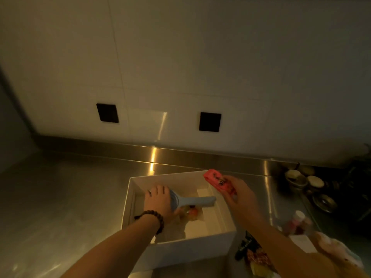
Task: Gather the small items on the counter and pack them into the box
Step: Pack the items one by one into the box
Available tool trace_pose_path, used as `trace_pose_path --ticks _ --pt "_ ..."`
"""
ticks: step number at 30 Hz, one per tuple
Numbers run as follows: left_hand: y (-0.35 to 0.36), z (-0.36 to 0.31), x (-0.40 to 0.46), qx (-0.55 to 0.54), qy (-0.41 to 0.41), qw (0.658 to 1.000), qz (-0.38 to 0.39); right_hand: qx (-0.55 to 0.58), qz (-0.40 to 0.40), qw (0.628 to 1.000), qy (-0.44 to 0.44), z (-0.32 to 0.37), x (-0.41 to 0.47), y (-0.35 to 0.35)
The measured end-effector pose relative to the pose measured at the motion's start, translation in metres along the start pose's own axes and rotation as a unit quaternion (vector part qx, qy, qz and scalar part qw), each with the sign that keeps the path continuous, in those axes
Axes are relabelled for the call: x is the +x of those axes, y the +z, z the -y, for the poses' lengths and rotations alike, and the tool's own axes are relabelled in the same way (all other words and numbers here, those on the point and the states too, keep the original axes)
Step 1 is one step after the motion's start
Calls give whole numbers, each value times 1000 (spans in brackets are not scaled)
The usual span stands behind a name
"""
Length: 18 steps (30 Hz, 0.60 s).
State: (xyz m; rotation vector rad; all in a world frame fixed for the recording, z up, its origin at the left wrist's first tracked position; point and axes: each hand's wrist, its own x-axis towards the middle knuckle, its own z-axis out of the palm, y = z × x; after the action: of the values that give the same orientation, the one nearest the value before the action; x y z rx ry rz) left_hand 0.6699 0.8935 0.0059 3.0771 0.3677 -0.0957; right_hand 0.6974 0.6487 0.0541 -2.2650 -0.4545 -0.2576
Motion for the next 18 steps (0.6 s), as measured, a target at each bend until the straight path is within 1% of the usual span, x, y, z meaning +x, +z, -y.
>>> trace_pose_path --ticks 3,7,11,13,15,18 --pt "11 -4 9 17 -10 1000 2 -18 -7 1000 -11 -2 5 9" --pt "13 -9 12 29 -5 999 28 -22 -18 999 -29 -2 6 22" --pt "4 -1 6 -29 -21 999 37 -18 6 999 -34 1 1 30" --pt "1 7 3 -52 -7 998 45 -23 23 999 -36 1 2 33" --pt "2 16 0 -47 32 995 85 -35 40 998 -34 3 6 36" --pt "12 27 1 -29 83 981 171 -98 62 991 -64 3 11 44"
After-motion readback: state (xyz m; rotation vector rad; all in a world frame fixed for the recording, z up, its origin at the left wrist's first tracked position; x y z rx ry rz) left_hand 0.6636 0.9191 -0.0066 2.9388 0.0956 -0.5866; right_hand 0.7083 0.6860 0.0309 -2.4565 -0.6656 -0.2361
